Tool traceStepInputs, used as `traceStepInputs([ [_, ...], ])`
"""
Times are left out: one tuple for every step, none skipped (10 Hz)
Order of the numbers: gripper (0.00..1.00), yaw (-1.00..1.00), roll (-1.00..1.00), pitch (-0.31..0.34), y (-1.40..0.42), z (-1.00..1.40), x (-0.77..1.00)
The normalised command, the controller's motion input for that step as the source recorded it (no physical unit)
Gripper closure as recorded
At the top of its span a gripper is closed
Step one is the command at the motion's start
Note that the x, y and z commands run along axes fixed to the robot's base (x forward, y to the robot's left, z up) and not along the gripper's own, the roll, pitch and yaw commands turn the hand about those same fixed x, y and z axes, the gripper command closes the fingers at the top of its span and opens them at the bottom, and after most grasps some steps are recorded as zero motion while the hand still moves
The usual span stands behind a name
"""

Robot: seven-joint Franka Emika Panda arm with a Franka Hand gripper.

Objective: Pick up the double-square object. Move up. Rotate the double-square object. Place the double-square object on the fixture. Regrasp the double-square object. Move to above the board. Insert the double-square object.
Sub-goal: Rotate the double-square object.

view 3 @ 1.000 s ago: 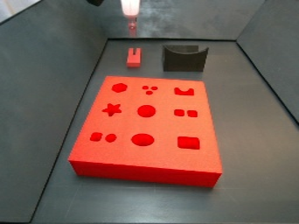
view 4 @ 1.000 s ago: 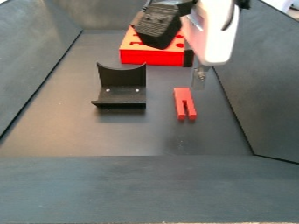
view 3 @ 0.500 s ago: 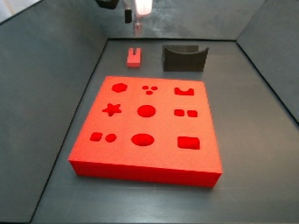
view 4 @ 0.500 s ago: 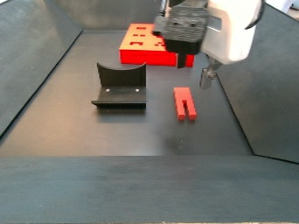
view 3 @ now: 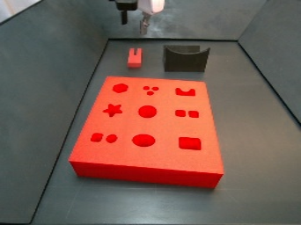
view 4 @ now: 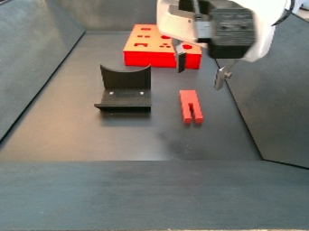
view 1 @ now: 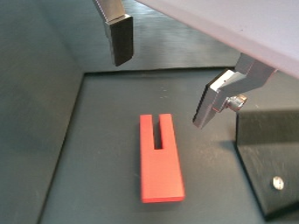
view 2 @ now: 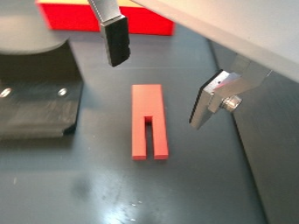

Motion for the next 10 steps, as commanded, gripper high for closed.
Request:
traceStepInputs([
  [0.0, 1.0, 0.0, -0.028, 0.0, -0.03, 0.04],
  [0.0, 1.0, 0.0, -0.032, 0.0, -0.03, 0.04],
  [0.0, 1.0, 0.0, -0.036, 0.0, -0.03, 0.04],
  [0.0, 1.0, 0.0, -0.039, 0.0, -0.03, 0.04],
  [0.0, 1.0, 0.0, -0.042, 0.0, -0.03, 0.04],
  [0.0, 1.0, 0.0, -0.05, 0.0, -0.03, 0.04],
  [0.0, 1.0, 0.0, -0.061, 0.0, -0.03, 0.04],
  [0.0, 1.0, 0.0, -0.073, 0.0, -0.03, 0.04],
  [0.0, 1.0, 0.01, -0.091, 0.0, -0.03, 0.04],
  [0.0, 0.75, 0.01, -0.091, 0.0, -0.03, 0.04],
])
